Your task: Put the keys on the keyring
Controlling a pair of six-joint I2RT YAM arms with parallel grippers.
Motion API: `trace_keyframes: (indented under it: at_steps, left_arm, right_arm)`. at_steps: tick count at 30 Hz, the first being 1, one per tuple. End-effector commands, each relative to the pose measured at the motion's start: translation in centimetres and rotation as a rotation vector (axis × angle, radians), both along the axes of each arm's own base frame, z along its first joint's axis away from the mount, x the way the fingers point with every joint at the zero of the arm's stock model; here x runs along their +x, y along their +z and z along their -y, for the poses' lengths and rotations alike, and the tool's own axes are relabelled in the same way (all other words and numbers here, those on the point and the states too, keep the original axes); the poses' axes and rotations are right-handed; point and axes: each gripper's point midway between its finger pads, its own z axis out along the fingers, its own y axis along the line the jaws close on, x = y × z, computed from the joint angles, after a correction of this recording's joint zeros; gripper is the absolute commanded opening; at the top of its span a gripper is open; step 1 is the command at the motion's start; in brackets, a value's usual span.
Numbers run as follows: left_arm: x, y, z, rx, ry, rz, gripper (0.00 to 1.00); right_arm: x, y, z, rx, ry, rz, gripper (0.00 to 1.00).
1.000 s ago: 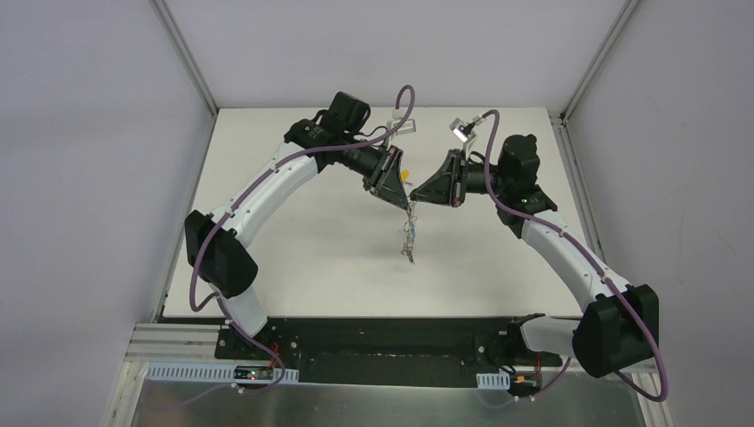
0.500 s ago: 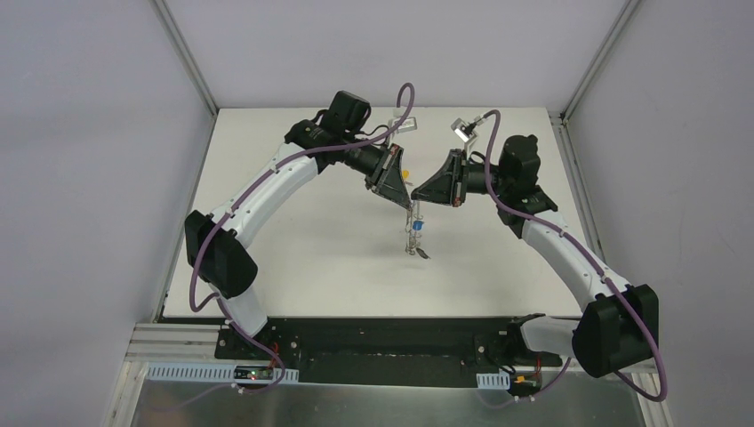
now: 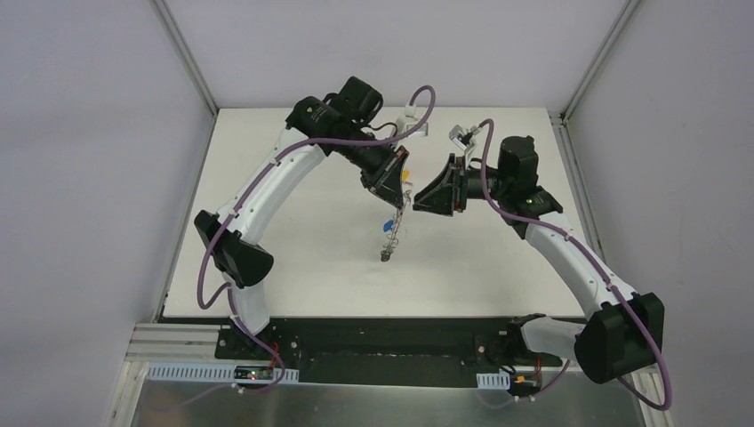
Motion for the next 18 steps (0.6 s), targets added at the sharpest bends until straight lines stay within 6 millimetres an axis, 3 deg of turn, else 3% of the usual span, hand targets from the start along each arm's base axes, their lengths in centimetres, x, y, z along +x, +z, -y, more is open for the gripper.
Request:
trace_keyframes:
  at_steps: [1, 7, 18]
  left_arm:
    - [-2.2, -1.1, -1.2, 0.106, -0.073, -0.017, 0.00]
    - [-2.4, -1.5, -0.6, 0.116, -0.088, -0.020, 0.00]
    - [-2.6, -1.8, 0.2, 0.100, -0.105, -0.050, 0.00]
  right_arm:
    - [-0.8, 2.0, -0.1, 0.010, 0.032, 0.115, 0.44]
    - [-1.6, 2.2, -0.5, 0.017, 0.067, 0.113, 0.50]
    - [-2.5, 1.6, -1.3, 0.015, 0.115, 0.105, 0.49]
